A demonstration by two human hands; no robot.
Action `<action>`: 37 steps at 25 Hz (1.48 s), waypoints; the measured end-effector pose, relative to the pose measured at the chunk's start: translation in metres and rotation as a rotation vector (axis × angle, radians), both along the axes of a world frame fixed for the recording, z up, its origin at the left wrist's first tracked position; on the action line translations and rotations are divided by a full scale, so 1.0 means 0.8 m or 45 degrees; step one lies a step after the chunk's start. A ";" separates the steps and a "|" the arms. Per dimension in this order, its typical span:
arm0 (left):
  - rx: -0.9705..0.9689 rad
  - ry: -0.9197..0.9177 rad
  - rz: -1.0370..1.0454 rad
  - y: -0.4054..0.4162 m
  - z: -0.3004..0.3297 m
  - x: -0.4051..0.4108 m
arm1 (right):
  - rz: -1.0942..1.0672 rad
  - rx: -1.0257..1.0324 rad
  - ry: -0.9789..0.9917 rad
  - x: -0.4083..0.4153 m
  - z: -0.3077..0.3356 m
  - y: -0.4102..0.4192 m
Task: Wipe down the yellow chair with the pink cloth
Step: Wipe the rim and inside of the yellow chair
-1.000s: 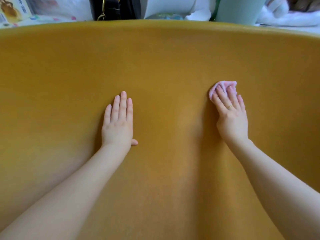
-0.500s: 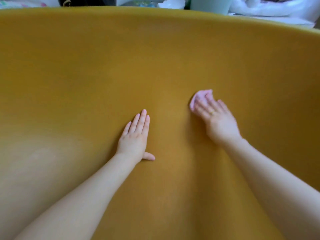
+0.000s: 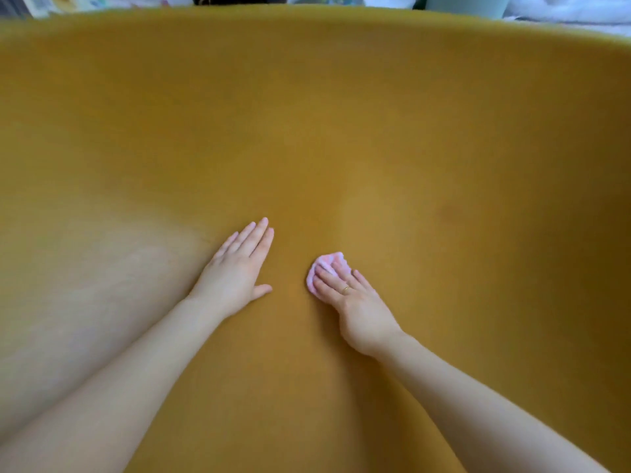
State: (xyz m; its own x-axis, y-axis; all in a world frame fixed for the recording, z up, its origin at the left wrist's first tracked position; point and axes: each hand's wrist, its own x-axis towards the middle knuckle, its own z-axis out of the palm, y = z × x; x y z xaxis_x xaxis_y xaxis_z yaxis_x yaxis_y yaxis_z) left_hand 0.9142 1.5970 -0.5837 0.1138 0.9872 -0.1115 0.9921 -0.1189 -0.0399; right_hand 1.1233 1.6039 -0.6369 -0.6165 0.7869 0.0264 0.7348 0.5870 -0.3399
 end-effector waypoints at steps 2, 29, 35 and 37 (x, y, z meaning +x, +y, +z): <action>-0.076 0.036 0.090 -0.019 0.008 -0.034 | -0.236 0.125 0.077 -0.006 0.010 0.036; 0.023 0.162 0.322 -0.023 0.035 -0.148 | 0.157 0.115 0.356 -0.271 0.001 -0.025; -0.008 0.340 0.482 -0.030 0.052 -0.157 | -0.340 0.410 0.120 -0.189 0.038 0.098; 0.002 0.346 0.534 -0.026 0.056 -0.160 | -0.422 0.252 0.204 -0.207 0.042 0.084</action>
